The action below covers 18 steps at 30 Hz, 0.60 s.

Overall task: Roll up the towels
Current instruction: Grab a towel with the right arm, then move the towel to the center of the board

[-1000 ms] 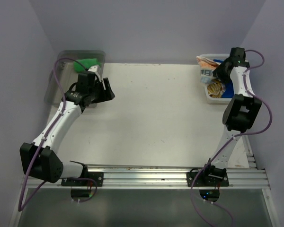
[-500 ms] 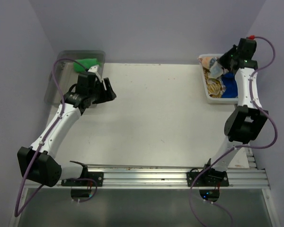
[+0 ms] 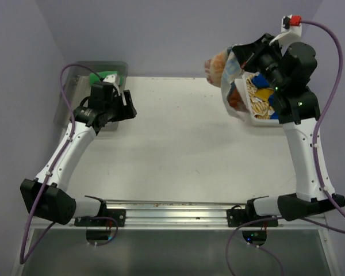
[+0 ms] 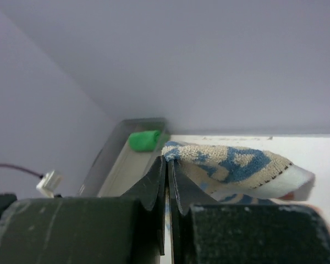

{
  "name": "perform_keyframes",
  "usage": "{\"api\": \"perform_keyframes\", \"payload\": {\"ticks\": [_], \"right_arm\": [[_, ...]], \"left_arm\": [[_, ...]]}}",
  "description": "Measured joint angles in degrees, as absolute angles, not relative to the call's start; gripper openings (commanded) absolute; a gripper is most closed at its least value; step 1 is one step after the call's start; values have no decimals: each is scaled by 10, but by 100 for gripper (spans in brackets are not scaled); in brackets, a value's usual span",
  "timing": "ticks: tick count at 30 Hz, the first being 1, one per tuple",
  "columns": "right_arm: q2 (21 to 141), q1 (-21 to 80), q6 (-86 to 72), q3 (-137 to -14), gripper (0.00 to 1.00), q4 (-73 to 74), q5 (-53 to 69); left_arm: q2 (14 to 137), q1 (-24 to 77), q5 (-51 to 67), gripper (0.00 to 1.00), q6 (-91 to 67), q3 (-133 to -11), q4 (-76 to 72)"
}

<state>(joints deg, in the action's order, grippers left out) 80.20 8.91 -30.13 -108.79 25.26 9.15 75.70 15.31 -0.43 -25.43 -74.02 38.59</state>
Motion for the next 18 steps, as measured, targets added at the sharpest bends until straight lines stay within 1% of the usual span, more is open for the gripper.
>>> {"api": "perform_keyframes", "payload": {"ticks": [2, 5, 6, 7, 8, 9, 11, 13, 14, 17, 18], "right_arm": [[761, 127, -295, -1027, 0, 229, 90], [714, 180, -293, -906, 0, 204, 85], [707, 196, -294, -867, 7, 200, 84], [707, 214, -296, -827, 20, 190, 83], [710, 230, -301, -789, 41, 184, 83], [720, 243, -304, -764, 48, 182, 81], [765, 275, -302, -717, 57, 187, 77], [814, 302, -299, -692, 58, 210, 70], [828, 311, -299, -680, 62, 223, 64], [816, 314, -300, -642, 62, 257, 36], [804, 306, -301, -632, 62, 261, 34]], "left_arm": [[757, 135, 5, 76, -244, -750, 391], [758, 70, 28, 76, -234, -763, 402], [758, 48, 28, 76, -233, -769, 406], [758, 30, 27, 76, -233, -774, 409], [757, 21, 29, 77, -234, -776, 410], [757, 18, 33, 77, -234, -777, 409], [755, 21, 45, 77, -234, -777, 410], [754, 29, 49, 78, -234, -777, 412], [754, 35, 45, 77, -234, -777, 414], [754, 82, 20, 74, -235, -778, 420], [755, 104, 11, 71, -236, -778, 423]]}}
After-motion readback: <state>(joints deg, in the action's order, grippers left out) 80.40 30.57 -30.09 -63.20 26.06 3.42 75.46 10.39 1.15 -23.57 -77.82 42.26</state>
